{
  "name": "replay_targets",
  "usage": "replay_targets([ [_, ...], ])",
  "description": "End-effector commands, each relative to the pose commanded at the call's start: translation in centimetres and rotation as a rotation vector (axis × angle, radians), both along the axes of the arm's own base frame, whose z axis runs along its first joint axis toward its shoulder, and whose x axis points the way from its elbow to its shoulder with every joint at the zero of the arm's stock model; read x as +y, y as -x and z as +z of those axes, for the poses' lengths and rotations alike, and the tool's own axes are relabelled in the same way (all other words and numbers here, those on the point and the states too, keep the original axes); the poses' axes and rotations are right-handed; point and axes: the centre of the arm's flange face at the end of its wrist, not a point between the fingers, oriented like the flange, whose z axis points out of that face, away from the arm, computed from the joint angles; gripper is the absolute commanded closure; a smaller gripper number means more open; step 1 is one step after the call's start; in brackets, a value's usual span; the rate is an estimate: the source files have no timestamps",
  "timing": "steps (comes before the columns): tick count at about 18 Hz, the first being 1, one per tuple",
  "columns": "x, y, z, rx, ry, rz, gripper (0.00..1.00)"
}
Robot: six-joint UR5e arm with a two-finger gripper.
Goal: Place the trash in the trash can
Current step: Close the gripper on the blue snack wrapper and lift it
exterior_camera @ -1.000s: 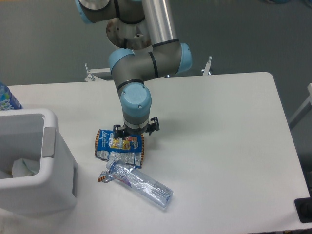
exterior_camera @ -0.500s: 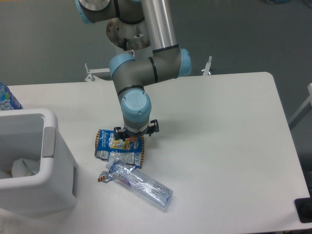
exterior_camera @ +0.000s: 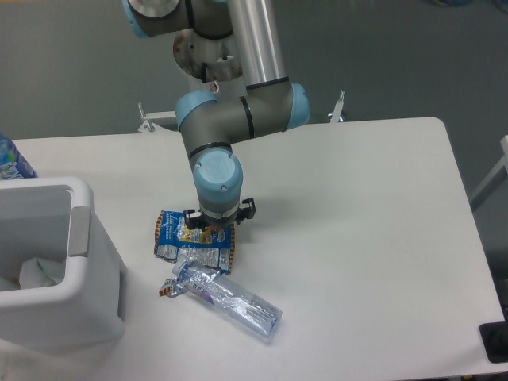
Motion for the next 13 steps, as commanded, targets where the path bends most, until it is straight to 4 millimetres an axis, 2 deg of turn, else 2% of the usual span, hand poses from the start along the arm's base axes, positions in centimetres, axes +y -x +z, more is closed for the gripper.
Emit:
replay_targets([
  [3,0.0,0.0,0.1,0.001,-0.001,-0.003,0.53],
  [6,0.0,0.0,0.3,0.002,-0.006,-0.007,0.58],
  [12,0.0,-0.1,1.0,0.006,-0.011,-0.010,0.85],
  [13,0.0,-0.1,1.0,0.005,-0.010,-0.010,0.87],
])
